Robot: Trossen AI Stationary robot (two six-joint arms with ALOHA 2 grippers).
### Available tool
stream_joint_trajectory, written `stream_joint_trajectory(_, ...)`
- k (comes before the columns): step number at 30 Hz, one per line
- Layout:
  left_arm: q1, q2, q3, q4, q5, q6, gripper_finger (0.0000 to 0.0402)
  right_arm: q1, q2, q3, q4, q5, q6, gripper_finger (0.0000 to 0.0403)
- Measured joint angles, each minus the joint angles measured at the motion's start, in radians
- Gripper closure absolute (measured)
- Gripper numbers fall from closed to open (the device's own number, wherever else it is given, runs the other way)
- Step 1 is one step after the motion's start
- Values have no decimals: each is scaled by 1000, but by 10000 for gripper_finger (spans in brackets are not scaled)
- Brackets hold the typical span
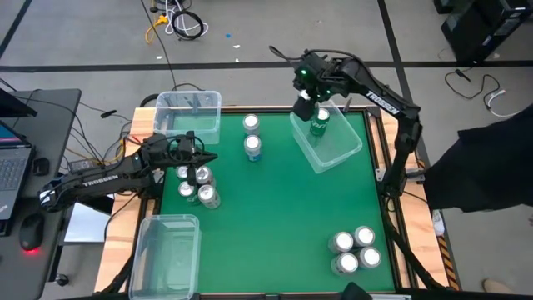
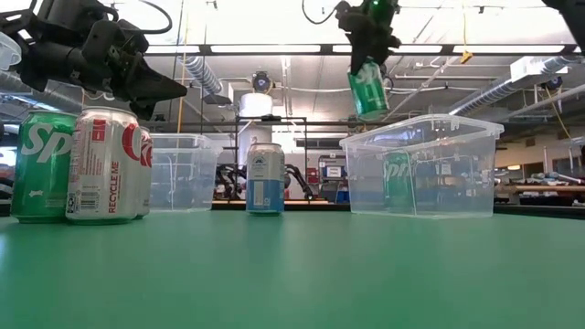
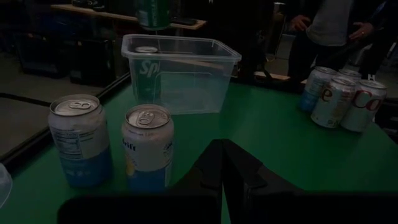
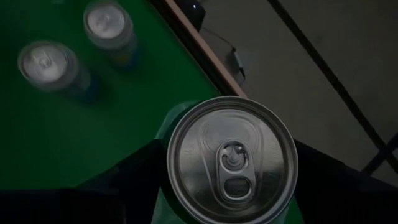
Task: Sort soda cans
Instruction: Put the top right green soda can into the top right transparent bin
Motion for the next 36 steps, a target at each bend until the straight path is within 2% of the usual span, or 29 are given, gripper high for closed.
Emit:
stream_joint_trajectory(12, 0, 0, 0, 0, 1, -3, 394, -23, -243, -500, 391, -13, 71, 116)
stream_joint_trajectory(18, 0, 0, 0, 0, 3, -3, 394, -36, -291, -703, 576, -13, 103, 116)
stream_joint_trajectory(24, 0, 0, 0, 0, 3, -3, 394, -52, -295, -822, 695, -23, 123, 116)
stream_joint_trajectory(36, 0, 0, 0, 0, 3, -4, 394, -71, -295, -954, 846, -31, 182, 116)
